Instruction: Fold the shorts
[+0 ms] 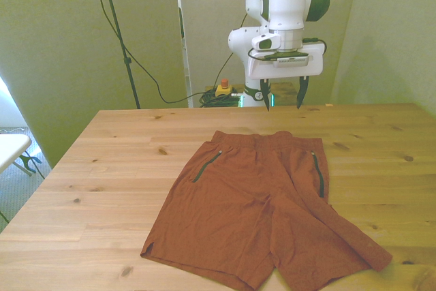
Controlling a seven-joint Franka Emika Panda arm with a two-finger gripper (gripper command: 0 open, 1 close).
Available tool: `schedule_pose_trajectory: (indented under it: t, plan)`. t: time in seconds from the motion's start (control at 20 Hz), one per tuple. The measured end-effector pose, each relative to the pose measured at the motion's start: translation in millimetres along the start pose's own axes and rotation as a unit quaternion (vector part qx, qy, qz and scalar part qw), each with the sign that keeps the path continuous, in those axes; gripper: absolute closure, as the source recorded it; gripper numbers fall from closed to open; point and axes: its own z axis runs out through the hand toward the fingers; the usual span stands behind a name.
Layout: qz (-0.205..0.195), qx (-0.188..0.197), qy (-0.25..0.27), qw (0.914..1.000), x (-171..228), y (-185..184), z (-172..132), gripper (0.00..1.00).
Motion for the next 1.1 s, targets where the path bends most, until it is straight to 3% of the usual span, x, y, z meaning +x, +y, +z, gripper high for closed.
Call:
schedule_pose_trajectory:
  t: [0.15, 0.4, 0.55, 0.8, 1.1]
  plan:
    - [0.001, -0.008, 0.015, 0.9999, 1, -5, -1, 0.00]
    - [-0.022, -0.039, 0.120, 0.9918, -29, -75, -10, 0.00]
    - [-0.050, -0.077, 0.159, 0.9830, -60, -107, 13, 0.00]
    - [-0.077, -0.128, 0.252, 0.9561, -92, -134, 54, 0.00]
    - [-0.079, -0.135, 0.265, 0.9513, -119, -159, 76, 0.00]
